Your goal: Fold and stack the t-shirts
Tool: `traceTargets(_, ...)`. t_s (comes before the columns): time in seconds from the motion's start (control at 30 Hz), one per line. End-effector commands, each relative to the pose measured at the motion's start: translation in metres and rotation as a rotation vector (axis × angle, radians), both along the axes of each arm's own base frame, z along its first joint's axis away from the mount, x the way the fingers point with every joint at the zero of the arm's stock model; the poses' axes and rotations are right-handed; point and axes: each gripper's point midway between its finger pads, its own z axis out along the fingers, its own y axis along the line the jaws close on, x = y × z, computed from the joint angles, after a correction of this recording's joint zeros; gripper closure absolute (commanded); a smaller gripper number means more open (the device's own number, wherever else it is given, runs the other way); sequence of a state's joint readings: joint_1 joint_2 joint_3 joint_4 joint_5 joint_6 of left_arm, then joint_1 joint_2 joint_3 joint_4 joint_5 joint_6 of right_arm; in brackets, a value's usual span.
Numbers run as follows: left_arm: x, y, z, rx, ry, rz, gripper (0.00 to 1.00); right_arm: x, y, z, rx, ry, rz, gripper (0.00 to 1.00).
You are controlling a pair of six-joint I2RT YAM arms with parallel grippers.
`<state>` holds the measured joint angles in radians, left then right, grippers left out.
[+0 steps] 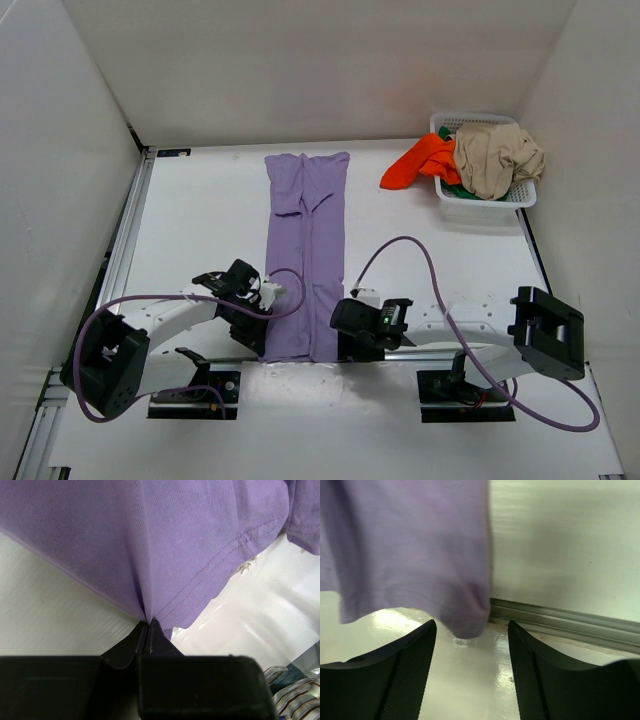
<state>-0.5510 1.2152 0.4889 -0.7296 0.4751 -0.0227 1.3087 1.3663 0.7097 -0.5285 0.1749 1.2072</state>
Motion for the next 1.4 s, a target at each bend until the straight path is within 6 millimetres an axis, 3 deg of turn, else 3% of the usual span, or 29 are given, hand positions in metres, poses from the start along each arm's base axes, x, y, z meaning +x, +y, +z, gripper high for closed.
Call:
traceTargets(0.0, 0.0, 0.009, -0.003, 0.039, -0.023, -0.015, 0.89, 0.002, 0.002, 0.0, 0.028, 0.033, -0.092, 0.36)
traceTargets(0.2, 0.002, 0.009, -0.003, 0.042, -0.036, -0.013, 0.89, 0.005, 0.014, -0.005, 0.085, 0.034, -0.074, 0.38)
traceTargets(0.4, 0.008, 0.005, 0.003, 0.026, -0.062, -0.012, 0.89, 0.007, 0.022, -0.014, 0.127, 0.036, -0.077, 0.68)
traceTargets(0.43, 0.008, 0.005, 0.003, 0.026, -0.062, -0.012, 0.89, 0.006, 0.022, -0.013, 0.129, 0.044, -0.073, 0.81)
traceTargets(0.53, 0.014, 0.0, 0.015, 0.002, -0.083, -0.013, 0.89, 0.009, 0.02, -0.006, 0.142, 0.03, -0.086, 1.0)
traceTargets(0.63, 0.017, -0.004, 0.027, -0.012, -0.086, -0.015, 0.89, 0.025, 0.018, 0.023, 0.175, -0.036, -0.125, 1.0)
traceTargets(0.8, 0.051, -0.017, 0.072, -0.064, -0.119, 0.04, 0.89, 0.05, 0.011, 0.061, 0.178, -0.101, -0.132, 1.0)
traceTargets(0.83, 0.055, -0.013, 0.076, -0.057, -0.083, 0.074, 0.89, 0.063, 0.015, 0.075, 0.199, -0.126, -0.14, 1.0)
traceTargets(0.87, 0.07, -0.017, 0.091, -0.079, -0.105, 0.092, 0.89, 0.071, 0.017, 0.08, 0.2, -0.144, -0.131, 1.0)
traceTargets(0.93, 0.085, -0.015, 0.096, -0.066, -0.085, 0.133, 0.89, 0.096, 0.011, 0.084, 0.163, -0.172, -0.122, 1.0)
traceTargets(0.97, 0.105, -0.011, 0.107, -0.076, -0.112, 0.18, 0.89, 0.11, 0.016, 0.099, 0.174, -0.198, -0.123, 1.0)
traceTargets(1.03, 0.127, -0.006, 0.107, -0.067, -0.1, 0.231, 0.89, 0.138, 0.01, 0.1, 0.132, -0.206, -0.144, 1.0)
traceTargets(1.07, 0.149, 0.002, 0.117, -0.077, -0.133, 0.281, 0.89, 0.161, 0.01, 0.107, 0.118, -0.235, -0.14, 1.0)
traceTargets(1.13, 0.173, 0.006, 0.114, -0.081, -0.121, 0.32, 0.89, 0.182, 0.012, 0.11, 0.112, -0.242, -0.135, 1.0)
traceTargets(1.17, 0.198, 0.011, 0.126, -0.095, -0.167, 0.353, 0.89, 0.197, 0.008, 0.101, 0.082, -0.232, -0.134, 1.0)
traceTargets(1.23, 0.219, 0.011, 0.131, -0.129, -0.164, 0.371, 0.89, 0.22, 0.015, 0.112, 0.1, -0.251, -0.124, 1.0)
traceTargets(1.27, 0.231, 0.015, 0.122, -0.119, -0.139, 0.391, 0.89, 0.233, 0.012, 0.1, 0.069, -0.237, -0.134, 1.0)
traceTargets(1.33, 0.257, 0.015, 0.131, -0.13, -0.175, 0.398, 0.89, 0.253, 0.02, 0.107, 0.084, -0.252, -0.102, 1.0)
traceTargets(1.37, 0.265, 0.013, 0.12, -0.131, -0.144, 0.397, 0.89, 0.262, 0.02, 0.095, 0.073, -0.223, -0.103, 1.0)
